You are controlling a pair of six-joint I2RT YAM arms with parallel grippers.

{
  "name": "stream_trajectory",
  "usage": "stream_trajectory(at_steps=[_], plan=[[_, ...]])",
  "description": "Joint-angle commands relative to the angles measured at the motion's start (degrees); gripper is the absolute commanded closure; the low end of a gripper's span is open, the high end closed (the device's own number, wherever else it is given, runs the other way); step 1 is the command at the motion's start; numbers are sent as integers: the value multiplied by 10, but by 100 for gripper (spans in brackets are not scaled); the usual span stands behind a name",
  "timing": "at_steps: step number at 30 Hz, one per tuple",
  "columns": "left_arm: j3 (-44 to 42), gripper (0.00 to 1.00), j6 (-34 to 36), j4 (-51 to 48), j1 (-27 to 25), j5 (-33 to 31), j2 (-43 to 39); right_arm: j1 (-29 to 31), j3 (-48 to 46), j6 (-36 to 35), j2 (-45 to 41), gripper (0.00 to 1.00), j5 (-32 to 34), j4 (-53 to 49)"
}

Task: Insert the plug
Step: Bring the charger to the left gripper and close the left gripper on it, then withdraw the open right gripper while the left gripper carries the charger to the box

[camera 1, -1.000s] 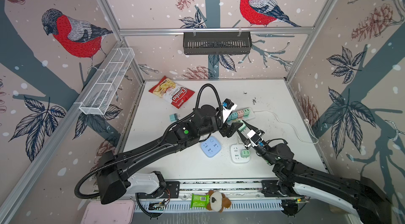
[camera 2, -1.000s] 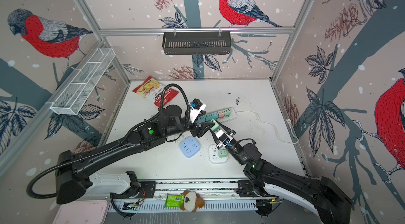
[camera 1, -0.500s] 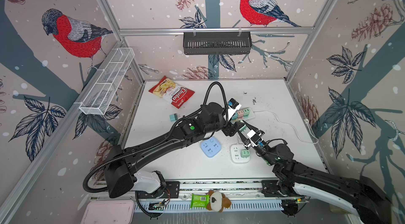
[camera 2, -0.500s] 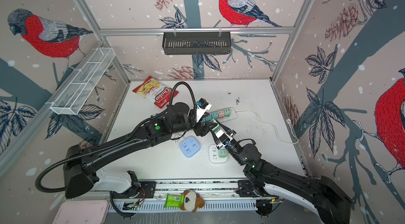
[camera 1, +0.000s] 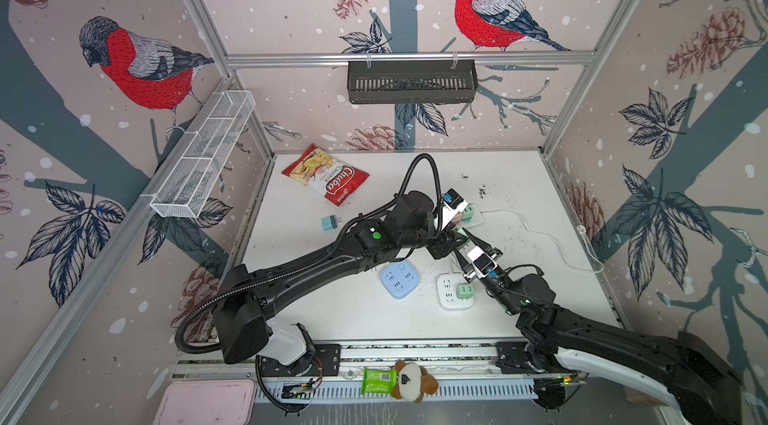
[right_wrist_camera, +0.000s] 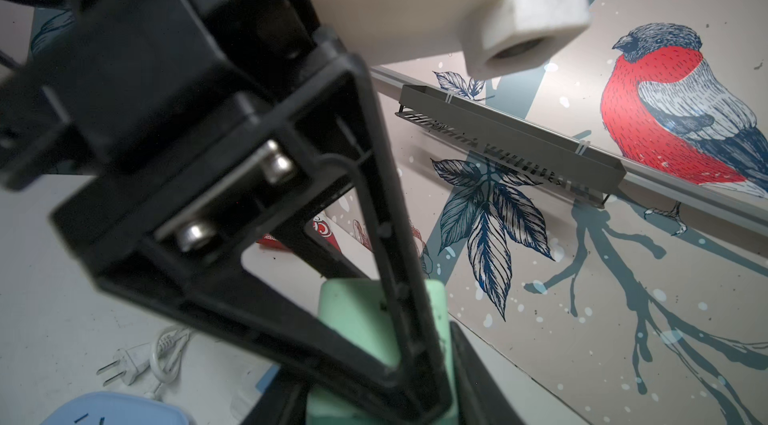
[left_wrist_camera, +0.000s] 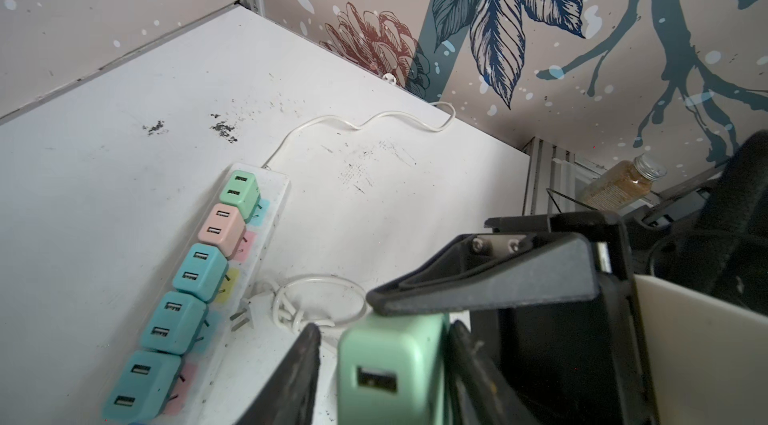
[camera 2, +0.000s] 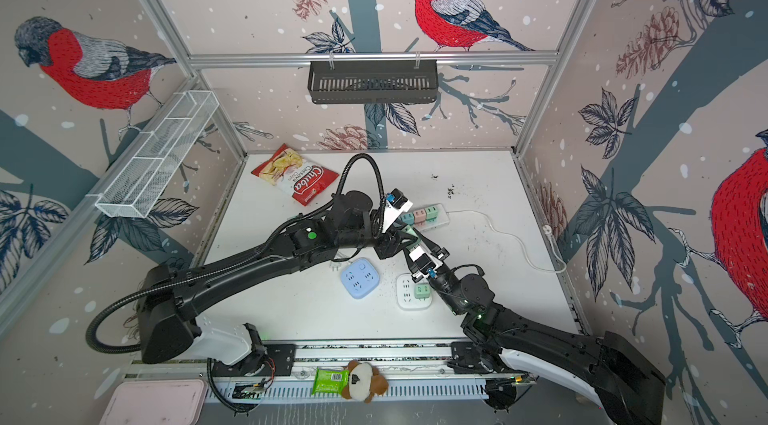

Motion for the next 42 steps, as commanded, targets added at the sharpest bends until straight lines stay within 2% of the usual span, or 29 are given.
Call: stream_trajectory(at_steps=[1,2,4,7,9,12,16,19,21,23,25,28,30,33,37,42], plan=[[8,64,8,-4,-1,5,6,-1,0,-16,1,99,-3,29],[8,68,8,-4,-1,5,5,-2,1,-15,2,97,-3,29],[6,78,13,-3,-1,2,4,-1,6,-6,1,84,2,21],[1,92,21,1,0,-17,-3,-2,12,21,-7,47,2,9],[1,99,22,-3,-1,-45,-10,-2,13,39,-13,37,-2,7],[-9,100,13,1,0,-100,-25,-3,20,59,-26,31,-2,-7],[-41,100,18,36,5,-131,-48,-6,23,108,-52,18,39,-18],[-58,100,14,52,24,-147,-71,-11,51,157,-81,17,55,-75],[-87,100,2,88,51,-142,-100,-12,82,222,-108,19,47,-127],[-126,100,-6,131,81,-145,-133,-11,105,296,-130,15,35,-161],[-166,100,12,170,92,-192,-160,-11,116,366,-149,11,15,-177],[-196,100,82,191,92,-194,-166,-10,124,425,-164,5,10,-202],[-197,100,126,180,92,-153,-148,-11,129,432,-172,5,8,-221],[-157,100,188,112,91,-91,-113,-12,130,422,-187,3,9,-235],[-121,100,234,55,91,-33,-78,-14,129,418,-209,1,36,-252],[-114,100,269,37,80,-12,-43,-16,113,408,-244,0,78,-248]])
